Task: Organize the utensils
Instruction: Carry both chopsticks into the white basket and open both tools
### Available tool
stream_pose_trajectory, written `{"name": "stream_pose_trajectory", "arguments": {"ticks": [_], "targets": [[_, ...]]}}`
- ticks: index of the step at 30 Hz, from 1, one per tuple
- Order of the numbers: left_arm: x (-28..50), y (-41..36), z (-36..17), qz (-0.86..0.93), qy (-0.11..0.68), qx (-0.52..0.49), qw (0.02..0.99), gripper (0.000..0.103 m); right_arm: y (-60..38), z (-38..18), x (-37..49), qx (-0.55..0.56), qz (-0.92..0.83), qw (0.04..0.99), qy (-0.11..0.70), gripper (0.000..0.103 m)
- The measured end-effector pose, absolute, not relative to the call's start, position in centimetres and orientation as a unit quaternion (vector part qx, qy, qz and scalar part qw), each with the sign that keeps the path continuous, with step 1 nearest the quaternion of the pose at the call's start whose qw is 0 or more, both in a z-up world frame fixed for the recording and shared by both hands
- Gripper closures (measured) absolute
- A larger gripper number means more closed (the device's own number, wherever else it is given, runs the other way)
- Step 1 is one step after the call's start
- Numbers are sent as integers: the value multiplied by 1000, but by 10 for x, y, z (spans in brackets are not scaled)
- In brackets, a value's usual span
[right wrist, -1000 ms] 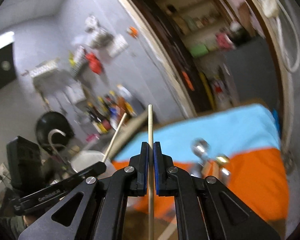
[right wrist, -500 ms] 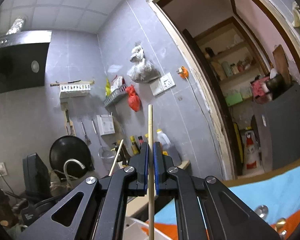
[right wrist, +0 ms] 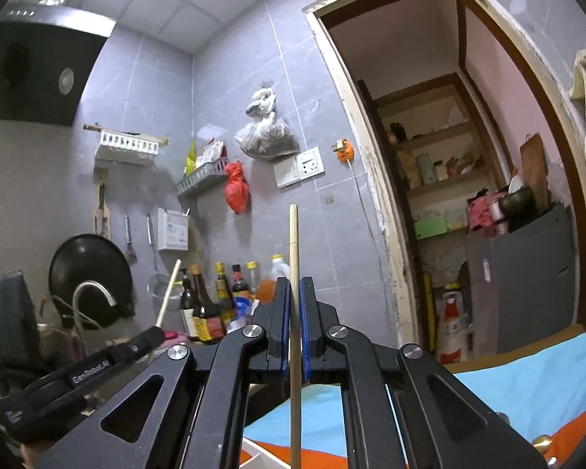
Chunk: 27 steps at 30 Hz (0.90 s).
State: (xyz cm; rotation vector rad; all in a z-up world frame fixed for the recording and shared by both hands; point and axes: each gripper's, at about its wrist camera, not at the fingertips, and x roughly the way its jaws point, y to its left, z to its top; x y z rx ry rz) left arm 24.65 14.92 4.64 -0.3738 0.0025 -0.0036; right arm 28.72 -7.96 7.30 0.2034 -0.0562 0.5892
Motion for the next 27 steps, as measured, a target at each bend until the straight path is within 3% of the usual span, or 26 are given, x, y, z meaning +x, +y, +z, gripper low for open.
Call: {"name": "stream_pose_trajectory", "arguments": {"ticks": [9,27], "targets": [[238,128,29,-1,-10,-129,992,101,-71,60,284,69,289,955,-9,100],[225,118,16,-36,70,-92,993,100,-72,55,271,30,302,952,39,98]]}}
